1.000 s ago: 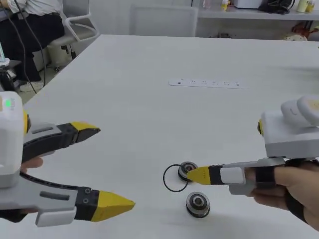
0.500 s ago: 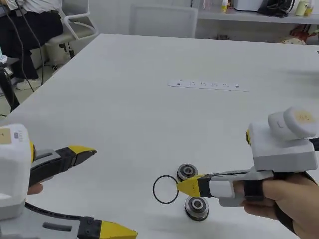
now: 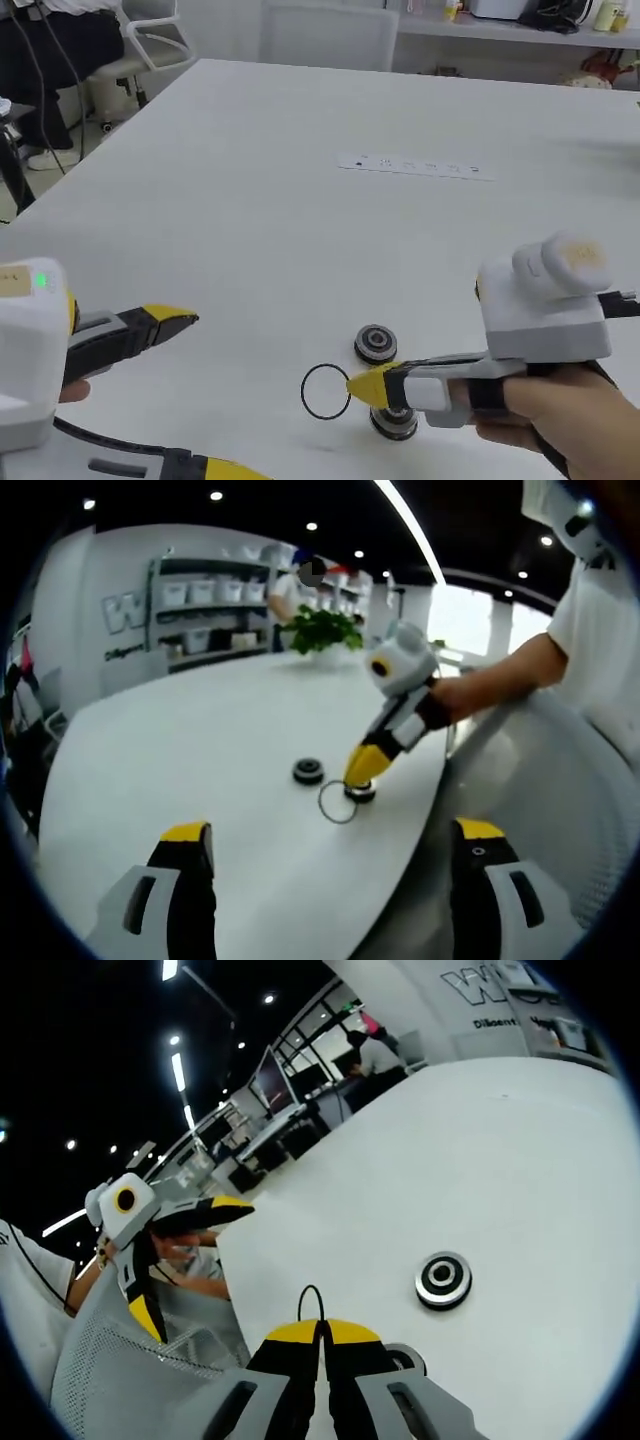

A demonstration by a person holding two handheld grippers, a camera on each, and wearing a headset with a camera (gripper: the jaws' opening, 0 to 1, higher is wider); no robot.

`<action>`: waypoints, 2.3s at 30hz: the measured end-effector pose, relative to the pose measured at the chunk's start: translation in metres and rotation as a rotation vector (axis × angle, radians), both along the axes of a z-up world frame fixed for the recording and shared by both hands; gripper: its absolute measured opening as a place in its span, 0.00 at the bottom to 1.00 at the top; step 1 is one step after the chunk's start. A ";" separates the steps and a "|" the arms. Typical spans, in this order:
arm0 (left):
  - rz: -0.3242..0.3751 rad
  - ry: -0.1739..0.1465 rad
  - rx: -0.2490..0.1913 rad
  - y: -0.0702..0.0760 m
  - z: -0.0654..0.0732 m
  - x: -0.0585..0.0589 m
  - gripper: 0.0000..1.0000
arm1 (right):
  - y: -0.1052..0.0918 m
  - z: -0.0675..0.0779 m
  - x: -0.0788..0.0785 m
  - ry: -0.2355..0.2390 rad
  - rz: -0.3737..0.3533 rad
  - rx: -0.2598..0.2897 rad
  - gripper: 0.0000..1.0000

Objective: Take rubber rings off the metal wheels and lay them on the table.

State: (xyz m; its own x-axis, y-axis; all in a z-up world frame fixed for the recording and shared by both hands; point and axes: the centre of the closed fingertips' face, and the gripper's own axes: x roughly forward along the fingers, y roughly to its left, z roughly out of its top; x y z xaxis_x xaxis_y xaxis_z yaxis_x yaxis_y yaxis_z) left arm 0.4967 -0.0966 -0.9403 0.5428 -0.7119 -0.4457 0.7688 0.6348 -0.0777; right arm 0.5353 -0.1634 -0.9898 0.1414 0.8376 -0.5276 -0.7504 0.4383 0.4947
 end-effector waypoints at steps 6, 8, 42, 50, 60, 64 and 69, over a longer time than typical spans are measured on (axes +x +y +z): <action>0.006 0.001 -0.005 0.000 0.000 -0.001 0.99 | 0.005 -0.007 -0.005 -0.028 0.029 -0.021 0.00; 0.001 0.009 -0.001 0.000 -0.001 -0.003 0.97 | 0.005 -0.010 -0.006 -0.044 0.042 -0.042 0.00; 0.005 0.020 0.016 0.001 -0.004 -0.004 0.93 | 0.003 -0.008 0.003 -0.197 0.103 -0.092 0.10; -0.008 -0.029 0.068 0.003 0.004 -0.001 0.91 | 0.008 0.028 -0.001 -0.270 0.158 -0.011 0.11; -0.032 -0.113 0.047 -0.003 0.048 0.012 0.90 | -0.007 0.053 0.009 -0.328 0.140 0.032 0.13; -0.049 -0.154 0.038 -0.009 0.065 0.020 0.90 | -0.016 0.058 0.017 -0.338 0.110 0.038 0.13; -0.084 -0.188 0.030 -0.022 0.079 0.030 0.89 | -0.025 0.061 0.024 -0.342 0.080 0.041 0.14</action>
State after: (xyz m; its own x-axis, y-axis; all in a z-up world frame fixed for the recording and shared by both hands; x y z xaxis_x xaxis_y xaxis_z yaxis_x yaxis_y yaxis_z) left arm 0.5268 -0.1188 -0.8615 0.5580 -0.7458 -0.3639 0.8181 0.5679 0.0906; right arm 0.5597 -0.1886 -0.9291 0.2374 0.8727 -0.4266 -0.9070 0.3564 0.2244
